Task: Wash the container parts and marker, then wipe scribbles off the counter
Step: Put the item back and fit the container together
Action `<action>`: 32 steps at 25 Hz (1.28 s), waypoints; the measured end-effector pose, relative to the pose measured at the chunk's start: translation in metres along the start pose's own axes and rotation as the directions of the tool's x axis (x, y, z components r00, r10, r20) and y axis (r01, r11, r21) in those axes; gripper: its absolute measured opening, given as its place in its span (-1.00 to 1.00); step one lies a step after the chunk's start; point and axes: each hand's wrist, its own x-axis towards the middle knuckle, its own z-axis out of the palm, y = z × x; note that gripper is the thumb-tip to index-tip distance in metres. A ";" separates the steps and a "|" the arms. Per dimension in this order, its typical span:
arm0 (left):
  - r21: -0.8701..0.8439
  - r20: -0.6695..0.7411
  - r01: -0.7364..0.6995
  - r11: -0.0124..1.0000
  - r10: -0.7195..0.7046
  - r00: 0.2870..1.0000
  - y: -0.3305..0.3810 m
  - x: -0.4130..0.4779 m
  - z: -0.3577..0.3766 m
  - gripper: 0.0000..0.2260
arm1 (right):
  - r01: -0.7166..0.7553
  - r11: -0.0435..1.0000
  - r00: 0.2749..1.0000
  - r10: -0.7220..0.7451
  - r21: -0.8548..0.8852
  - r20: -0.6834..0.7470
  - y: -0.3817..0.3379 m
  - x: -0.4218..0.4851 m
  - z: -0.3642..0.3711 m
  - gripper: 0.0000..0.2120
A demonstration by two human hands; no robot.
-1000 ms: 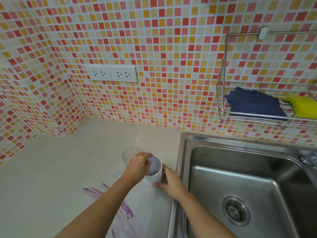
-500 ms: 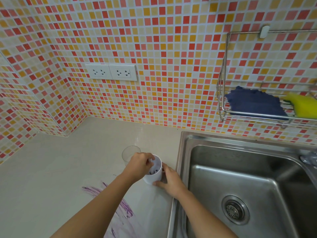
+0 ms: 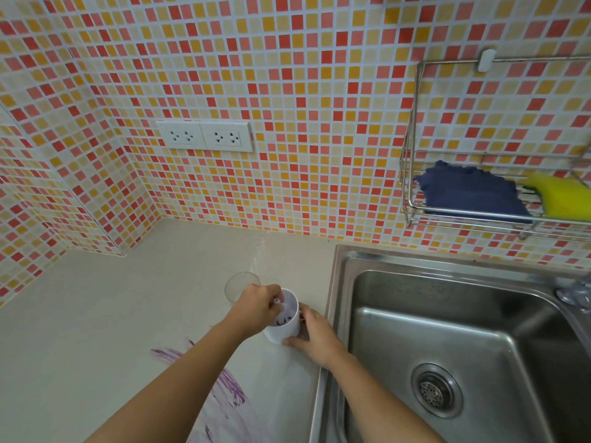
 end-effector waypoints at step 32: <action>-0.486 0.149 0.210 0.848 -0.156 0.976 -0.036 -0.003 0.035 -0.09 | 0.051 0.901 0.998 -0.057 -0.432 0.000 -0.072 -0.017 -0.108 -0.12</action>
